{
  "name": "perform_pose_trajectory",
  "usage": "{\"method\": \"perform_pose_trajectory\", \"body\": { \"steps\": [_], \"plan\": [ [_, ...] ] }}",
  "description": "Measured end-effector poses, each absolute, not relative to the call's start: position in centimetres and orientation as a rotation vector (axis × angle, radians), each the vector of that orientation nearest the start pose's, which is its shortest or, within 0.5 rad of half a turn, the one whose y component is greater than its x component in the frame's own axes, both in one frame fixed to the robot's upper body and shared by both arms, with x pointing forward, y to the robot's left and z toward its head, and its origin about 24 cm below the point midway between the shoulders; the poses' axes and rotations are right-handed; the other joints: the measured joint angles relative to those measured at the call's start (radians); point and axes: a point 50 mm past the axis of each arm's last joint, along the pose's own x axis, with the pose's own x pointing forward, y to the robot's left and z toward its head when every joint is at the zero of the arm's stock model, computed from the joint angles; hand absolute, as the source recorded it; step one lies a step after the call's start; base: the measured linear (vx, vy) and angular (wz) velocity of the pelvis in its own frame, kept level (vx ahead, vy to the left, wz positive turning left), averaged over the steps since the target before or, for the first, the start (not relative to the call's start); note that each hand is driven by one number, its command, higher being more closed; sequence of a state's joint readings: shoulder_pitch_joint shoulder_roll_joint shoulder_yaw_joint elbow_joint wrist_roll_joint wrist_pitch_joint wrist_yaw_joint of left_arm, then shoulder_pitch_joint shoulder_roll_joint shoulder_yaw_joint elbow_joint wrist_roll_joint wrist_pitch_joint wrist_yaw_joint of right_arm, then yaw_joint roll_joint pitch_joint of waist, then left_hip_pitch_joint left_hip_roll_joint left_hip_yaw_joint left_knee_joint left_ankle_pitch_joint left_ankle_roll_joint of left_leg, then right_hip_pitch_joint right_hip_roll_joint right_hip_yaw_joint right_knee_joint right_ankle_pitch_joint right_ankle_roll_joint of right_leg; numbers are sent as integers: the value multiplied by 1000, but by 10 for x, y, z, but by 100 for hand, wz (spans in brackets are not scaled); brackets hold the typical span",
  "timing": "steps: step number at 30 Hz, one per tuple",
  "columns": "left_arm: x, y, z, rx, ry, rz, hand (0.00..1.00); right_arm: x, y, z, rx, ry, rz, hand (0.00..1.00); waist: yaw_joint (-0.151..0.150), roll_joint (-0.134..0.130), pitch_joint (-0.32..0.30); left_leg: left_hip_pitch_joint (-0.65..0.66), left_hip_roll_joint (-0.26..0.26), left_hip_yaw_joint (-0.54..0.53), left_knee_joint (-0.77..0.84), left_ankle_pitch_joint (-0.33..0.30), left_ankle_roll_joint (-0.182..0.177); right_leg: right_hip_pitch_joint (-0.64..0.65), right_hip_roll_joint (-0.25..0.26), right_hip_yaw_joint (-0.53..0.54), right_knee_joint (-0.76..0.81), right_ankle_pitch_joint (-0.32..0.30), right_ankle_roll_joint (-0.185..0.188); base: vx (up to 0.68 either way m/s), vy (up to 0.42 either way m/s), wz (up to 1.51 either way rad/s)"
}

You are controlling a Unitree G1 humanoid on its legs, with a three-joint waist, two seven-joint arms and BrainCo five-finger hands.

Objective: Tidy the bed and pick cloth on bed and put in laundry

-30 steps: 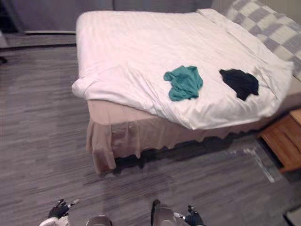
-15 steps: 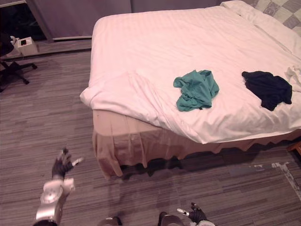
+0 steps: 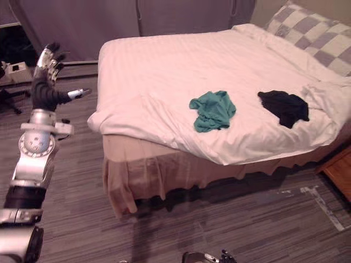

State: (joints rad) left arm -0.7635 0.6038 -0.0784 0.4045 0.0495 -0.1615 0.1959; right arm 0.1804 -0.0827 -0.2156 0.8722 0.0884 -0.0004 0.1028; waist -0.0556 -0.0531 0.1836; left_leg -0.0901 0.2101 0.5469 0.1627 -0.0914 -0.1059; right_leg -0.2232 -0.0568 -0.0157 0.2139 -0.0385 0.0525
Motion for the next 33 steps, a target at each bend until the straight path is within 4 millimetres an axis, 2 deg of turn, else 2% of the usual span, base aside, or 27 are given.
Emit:
{"method": "perform_pose_trajectory", "body": {
  "steps": [2,5,7,11,15,16,17,18,19,21,26,27,31,33],
  "plan": [
    [370,233,251,635,-522,283,0,114,-210,-142,131,930,-210,0,-10,-9,75,-81,13,22,49,10,18,-68,3,25,-33,75,-2,-109,45,-33],
    [382,236,267,691,-453,364,0,142,-207,-129,123,820,-192,0,-31,-10,170,-167,41,25,142,-15,34,-118,9,38,-46,111,4,-96,44,-15],
    [385,236,292,713,-459,429,0,159,-205,-117,119,733,-173,0,-29,-15,214,-233,68,30,192,-37,39,-161,21,47,-65,138,5,-78,-17,-17],
    [383,237,335,722,-503,549,0,176,-206,-102,109,634,-149,0,-27,-17,259,-339,94,29,242,-54,51,-232,32,54,-108,186,5,-74,-44,-10],
    [371,247,375,746,-557,715,0,189,-205,-88,167,532,-166,0,-49,-28,308,-478,114,19,284,-61,65,-349,40,57,-118,221,5,-66,-64,-5],
    [370,248,380,755,-567,739,0,191,-205,-85,173,517,-164,0,-53,-29,310,-505,116,18,290,-60,67,-372,41,57,-118,226,5,-52,-96,-5],
    [363,248,396,769,-605,808,0,196,-205,-79,192,479,-158,0,-59,-28,336,-556,127,17,313,-57,68,-415,45,58,-119,237,6,-29,-73,-6],
    [359,247,403,770,-633,840,0,198,-206,-77,202,459,-159,0,-60,-28,348,-569,130,17,319,-58,68,-427,47,59,-119,240,5,-42,-77,-8],
    [350,247,419,786,-682,903,100,201,-207,-71,221,421,-161,0,-67,-30,354,-609,132,17,326,-59,75,-467,47,62,-118,247,8,-31,-41,-7],
    [335,255,439,828,-709,1019,100,205,-208,-64,245,358,-158,0,-81,-30,355,-665,144,23,349,-60,82,-519,54,76,-118,261,11,-28,-52,-15],
    [318,270,455,818,-694,1149,100,210,-210,-55,273,257,-117,0,-105,-30,355,-729,155,25,370,-68,88,-582,59,88,-118,284,21,-42,-48,-7],
    [311,275,462,797,-699,1175,100,213,-210,-54,303,241,-106,0,-110,-30,355,-748,164,37,381,-66,86,-601,60,89,-123,273,46,-84,-72,-7],
    [305,288,464,818,-670,1192,100,221,-209,-53,305,242,-81,0,-123,-30,355,-736,166,47,384,-62,81,-582,55,86,-153,270,52,-40,-68,-10],
    [312,287,459,864,-627,1141,100,220,-209,-54,307,263,-82,0,-125,-30,355,-706,168,47,394,-66,79,-548,53,85,-155,281,67,4,-41,0]
  ]
}}
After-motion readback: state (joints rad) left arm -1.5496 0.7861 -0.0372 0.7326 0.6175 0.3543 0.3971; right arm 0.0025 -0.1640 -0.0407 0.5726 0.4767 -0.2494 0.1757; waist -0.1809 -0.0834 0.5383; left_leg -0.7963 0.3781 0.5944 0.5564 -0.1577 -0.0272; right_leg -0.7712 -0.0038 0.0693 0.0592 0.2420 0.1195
